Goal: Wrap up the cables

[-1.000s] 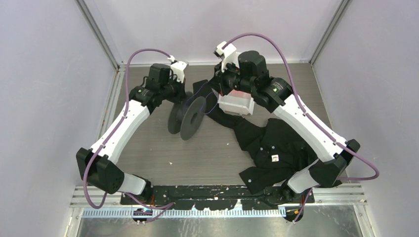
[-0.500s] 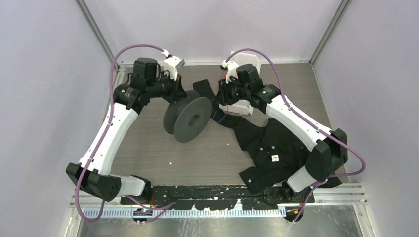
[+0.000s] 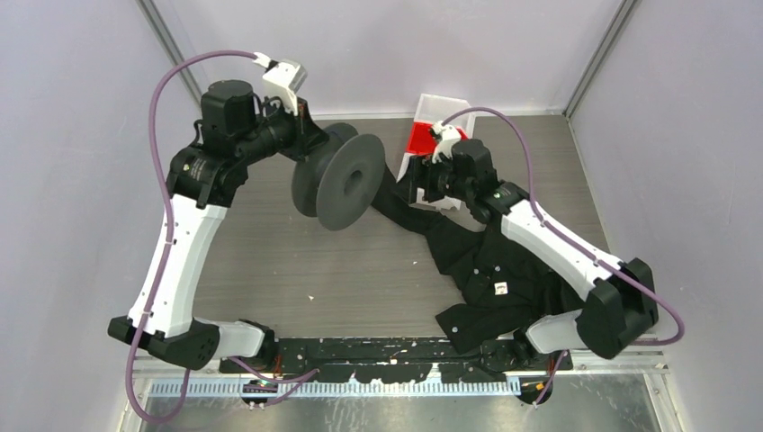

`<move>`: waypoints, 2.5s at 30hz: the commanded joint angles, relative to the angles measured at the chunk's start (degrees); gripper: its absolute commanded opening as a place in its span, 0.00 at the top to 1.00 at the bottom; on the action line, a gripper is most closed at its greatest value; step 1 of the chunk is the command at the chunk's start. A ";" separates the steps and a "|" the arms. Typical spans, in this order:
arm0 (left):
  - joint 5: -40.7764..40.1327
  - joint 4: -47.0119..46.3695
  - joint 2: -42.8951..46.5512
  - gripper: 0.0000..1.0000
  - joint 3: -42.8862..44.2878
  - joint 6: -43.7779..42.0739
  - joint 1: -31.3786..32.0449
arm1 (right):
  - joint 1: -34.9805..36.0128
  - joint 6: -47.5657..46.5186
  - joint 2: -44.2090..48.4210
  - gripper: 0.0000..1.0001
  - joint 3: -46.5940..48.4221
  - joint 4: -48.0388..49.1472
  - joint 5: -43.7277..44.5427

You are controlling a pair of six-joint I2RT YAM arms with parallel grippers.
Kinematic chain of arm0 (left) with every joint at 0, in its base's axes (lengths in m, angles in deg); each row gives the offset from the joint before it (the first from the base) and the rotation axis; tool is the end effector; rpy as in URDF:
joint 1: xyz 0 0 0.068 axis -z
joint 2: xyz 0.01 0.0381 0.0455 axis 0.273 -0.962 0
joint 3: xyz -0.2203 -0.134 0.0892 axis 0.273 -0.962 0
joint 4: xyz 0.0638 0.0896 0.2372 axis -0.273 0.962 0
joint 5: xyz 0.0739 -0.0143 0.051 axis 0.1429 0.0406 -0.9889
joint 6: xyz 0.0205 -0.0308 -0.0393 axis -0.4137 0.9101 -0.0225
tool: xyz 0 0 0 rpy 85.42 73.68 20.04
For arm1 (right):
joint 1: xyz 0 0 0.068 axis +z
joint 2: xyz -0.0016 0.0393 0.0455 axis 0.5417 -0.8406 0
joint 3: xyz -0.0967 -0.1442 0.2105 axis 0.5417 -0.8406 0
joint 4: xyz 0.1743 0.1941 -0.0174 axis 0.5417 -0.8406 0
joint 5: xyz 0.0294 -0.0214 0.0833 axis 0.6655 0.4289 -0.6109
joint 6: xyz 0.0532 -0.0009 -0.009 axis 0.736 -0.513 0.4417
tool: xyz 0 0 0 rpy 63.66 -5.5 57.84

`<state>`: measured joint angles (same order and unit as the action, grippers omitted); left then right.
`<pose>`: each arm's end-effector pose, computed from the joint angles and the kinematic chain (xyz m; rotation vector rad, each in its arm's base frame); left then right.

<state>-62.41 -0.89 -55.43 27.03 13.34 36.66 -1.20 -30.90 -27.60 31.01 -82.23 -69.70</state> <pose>0.2227 -0.0970 0.5015 0.4814 1.8712 -0.6229 0.2730 0.1777 0.3231 -0.4009 2.0719 0.7759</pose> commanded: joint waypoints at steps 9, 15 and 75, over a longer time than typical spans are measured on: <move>-9.14 -3.06 1.79 0.99 12.39 10.84 -0.34 | 0.10 18.90 6.79 0.19 -17.07 34.07 4.01; -12.90 -5.69 1.37 0.99 12.85 15.13 -0.34 | 3.92 26.17 6.47 0.19 -20.82 42.07 11.59; -39.54 -20.52 0.74 1.00 -11.07 13.54 0.63 | 20.16 18.86 1.31 0.99 -3.71 18.47 -4.82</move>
<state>-100.59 -12.52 -55.19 17.90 30.89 36.86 18.82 -4.59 -31.21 22.11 -56.35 -58.88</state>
